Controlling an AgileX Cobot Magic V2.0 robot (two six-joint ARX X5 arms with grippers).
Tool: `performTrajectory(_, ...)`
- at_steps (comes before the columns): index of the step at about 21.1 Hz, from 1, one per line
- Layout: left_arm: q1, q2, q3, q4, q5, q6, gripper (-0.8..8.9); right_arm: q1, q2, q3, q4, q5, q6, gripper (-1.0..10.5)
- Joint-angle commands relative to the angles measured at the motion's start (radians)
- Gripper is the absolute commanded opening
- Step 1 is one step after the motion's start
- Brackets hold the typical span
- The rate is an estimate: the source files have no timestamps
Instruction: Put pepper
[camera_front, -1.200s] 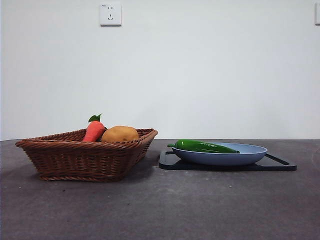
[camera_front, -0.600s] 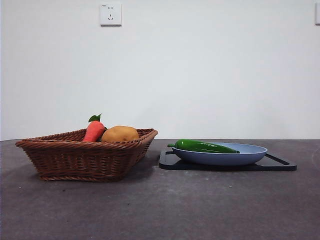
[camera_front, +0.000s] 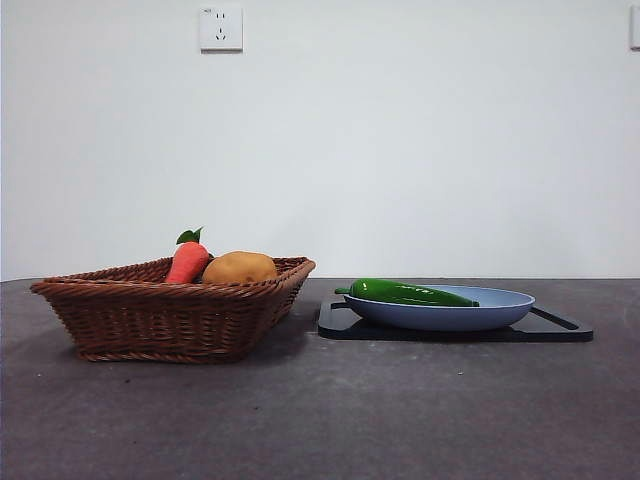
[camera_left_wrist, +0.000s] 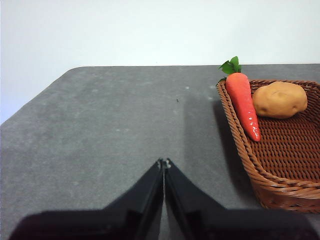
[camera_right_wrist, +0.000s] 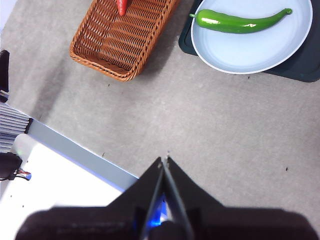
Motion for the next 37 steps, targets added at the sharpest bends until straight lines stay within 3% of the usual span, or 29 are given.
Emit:
performTrajectory(1,0.002,-0.002,-0.010,0.008,0.002,-0.011,0.08,0.002,0.010,0.019,-0.013,0.000,0.006,0.1)
performTrajectory(10,0.002,-0.002,-0.010,0.008,0.002,-0.011,0.08,0.002,0.010,0.019,-0.013,0.000,0.006,0.1)
performTrajectory(12,0.002,-0.002,-0.010,0.008,0.002,-0.011,0.08,0.000,0.010,0.019,-0.010,0.001,-0.044,0.1)
performTrajectory(14,0.002,-0.002,-0.010,0.008,0.002,-0.011,0.08,-0.040,0.001,0.015,0.074,0.004,-0.093,0.1)
performTrajectory(16,0.002,-0.002,-0.010,0.009,0.002,-0.011,0.08,-0.087,-0.058,-0.032,0.259,0.000,-0.129,0.1)
performTrajectory(19,0.002,-0.002,-0.010,0.008,0.002,-0.011,0.08,-0.148,-0.201,-0.209,0.553,-0.003,-0.073,0.1)
performTrajectory(26,0.002,-0.002,-0.010,0.008,0.002,-0.011,0.08,-0.266,-0.614,-0.839,1.040,0.006,-0.072,0.1)
performTrajectory(37,0.002,-0.002,-0.010,0.008,0.002,-0.011,0.08,-0.268,-0.850,-1.218,1.212,0.127,-0.056,0.1)
